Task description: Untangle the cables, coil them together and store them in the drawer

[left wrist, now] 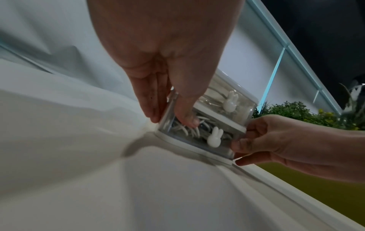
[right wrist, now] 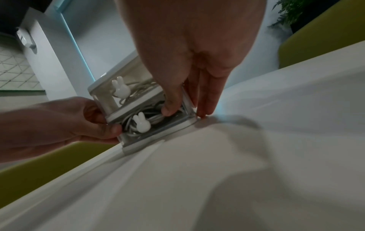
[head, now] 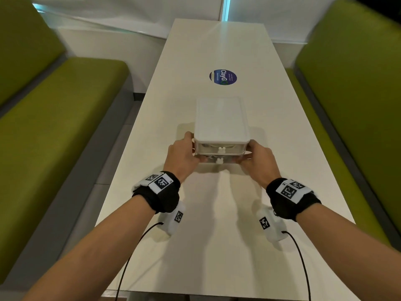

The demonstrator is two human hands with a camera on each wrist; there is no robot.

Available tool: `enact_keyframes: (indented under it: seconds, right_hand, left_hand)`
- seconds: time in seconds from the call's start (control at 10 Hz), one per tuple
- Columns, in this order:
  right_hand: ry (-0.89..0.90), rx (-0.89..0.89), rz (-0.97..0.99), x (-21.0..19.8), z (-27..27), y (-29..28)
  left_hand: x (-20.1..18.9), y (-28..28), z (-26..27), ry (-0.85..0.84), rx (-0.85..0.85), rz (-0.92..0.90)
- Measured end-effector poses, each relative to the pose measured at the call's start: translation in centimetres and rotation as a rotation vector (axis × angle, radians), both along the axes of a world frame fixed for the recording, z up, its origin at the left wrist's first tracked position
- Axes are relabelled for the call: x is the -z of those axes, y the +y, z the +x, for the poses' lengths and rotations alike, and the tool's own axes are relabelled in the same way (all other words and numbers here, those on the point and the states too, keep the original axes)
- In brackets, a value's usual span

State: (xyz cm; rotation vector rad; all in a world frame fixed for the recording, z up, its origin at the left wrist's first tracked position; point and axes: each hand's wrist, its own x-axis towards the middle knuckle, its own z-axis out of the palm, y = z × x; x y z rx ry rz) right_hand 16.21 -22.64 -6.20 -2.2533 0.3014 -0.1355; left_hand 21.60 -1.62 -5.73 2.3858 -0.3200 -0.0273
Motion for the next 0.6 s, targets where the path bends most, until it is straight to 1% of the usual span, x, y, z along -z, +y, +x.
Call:
enact_keyframes:
  seconds: [0.1,0.2,0.4,0.5,0.6]
  right_hand:
    - [0.021,0.015,0.017,-0.3,1.3,-0.6]
    - [0.044,0.024,-0.013,-0.7,2.8,-1.2]
    - [0.093,0.027,-0.054,-0.9,4.0,-1.4]
    - [0.131,0.029,-0.087,-1.5,3.1,-0.9]
    - [0.168,0.042,-0.152,-2.1,1.7,-0.5]
  left_hand:
    - [0.0,-1.1,1.6,-0.018,0.01,0.016]
    - [0.1,-2.0,3.1,-0.015,0.013,0.024]
    - [0.0,-2.6,4.0,0.011,-0.004,0.026]
    - [-1.3,-2.3,3.0,0.048,0.006,0.103]
    - [-2.2,-2.0,2.0,0.051,-0.033,0.199]
